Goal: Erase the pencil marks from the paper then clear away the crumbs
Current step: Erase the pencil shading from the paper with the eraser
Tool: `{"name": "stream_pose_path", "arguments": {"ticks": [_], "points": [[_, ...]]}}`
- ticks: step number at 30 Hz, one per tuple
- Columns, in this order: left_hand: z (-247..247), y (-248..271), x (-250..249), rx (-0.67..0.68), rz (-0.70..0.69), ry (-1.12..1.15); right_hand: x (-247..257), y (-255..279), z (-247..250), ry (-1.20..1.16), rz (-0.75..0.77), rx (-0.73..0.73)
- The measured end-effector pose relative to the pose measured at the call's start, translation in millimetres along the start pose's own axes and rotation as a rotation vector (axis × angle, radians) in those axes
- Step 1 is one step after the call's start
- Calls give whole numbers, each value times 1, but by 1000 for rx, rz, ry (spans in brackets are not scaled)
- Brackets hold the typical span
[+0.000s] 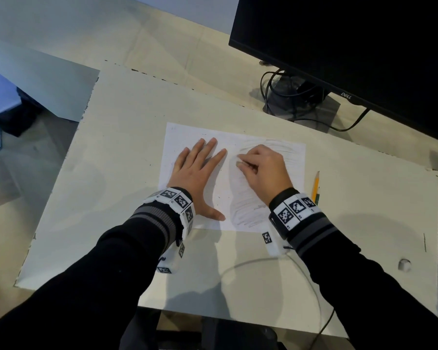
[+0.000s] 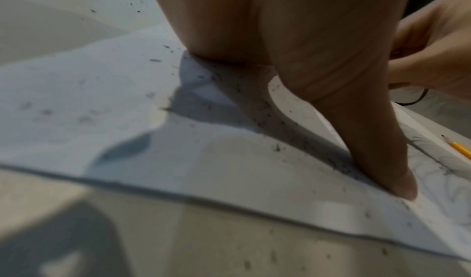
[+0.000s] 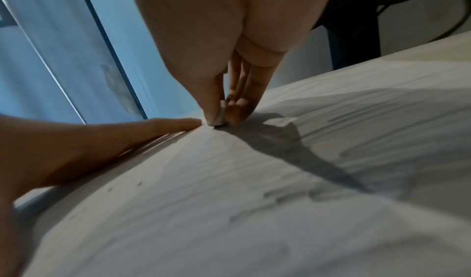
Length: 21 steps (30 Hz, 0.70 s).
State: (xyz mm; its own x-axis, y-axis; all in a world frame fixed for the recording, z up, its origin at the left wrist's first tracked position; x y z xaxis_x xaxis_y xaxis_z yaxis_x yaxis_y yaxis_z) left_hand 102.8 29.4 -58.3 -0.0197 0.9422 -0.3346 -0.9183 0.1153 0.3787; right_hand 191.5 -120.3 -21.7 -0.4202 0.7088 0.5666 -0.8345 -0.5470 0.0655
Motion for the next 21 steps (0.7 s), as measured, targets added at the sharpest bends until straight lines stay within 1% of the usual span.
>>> {"name": "stream_pose_path", "arguments": {"ticks": [1, 3, 4, 5, 7, 8, 9, 11, 12, 13, 16, 17, 20, 21], "points": [[0, 0, 0, 2, -2, -2, 3, 2, -2, -1, 28, 15], [0, -1, -1, 2, -7, -3, 13, 10, -8, 24, 128, 116], [0, -1, -1, 1, -6, -4, 12, 8, -7, 33, 144, 142], [0, -1, 0, 2, -5, -8, 5, 1, -3, 46, 111, 126], [-1, -1, 0, 5, -4, -10, -8, -14, 8, 47, 20, 21], [-1, -1, 0, 5, -3, -11, -10, -17, 11, 39, 12, -13], [-1, -1, 0, 7, -4, -12, -8, -17, 9, 40, 38, -7], [-1, -1, -1, 7, -7, -10, 3, -10, 2, 54, 139, 89], [-1, -1, -1, 3, -5, -9, 5, -9, 2, 53, 163, 121], [0, -1, 0, 1, -4, -7, 2, -14, 5, 61, 141, 115], [1, -1, 0, 2, 2, -13, -11, -33, 16, 53, 25, -7], [1, -1, 0, 5, 5, -14, -8, -33, 15, 49, 27, -6], [2, -1, -1, 6, 6, 0, 7, -23, 5, 62, 139, 66], [2, 0, -1, 4, 7, 6, 4, -26, 7, 63, 125, 64]]}}
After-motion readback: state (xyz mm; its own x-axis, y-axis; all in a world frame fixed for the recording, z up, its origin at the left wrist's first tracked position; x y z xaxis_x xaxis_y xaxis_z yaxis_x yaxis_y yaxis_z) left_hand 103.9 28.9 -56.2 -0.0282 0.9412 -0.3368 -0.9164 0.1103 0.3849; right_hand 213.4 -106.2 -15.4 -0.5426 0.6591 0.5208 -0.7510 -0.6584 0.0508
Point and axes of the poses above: each hand's wrist, its own y-axis away from the middle knuckle, its own z-axis out of the back of the hand, x = y × z, the point moved 4 cm from there along -y, towards the middle knuckle, and after that the axes turned 2 degrees about -z, right-handed, at the moved point
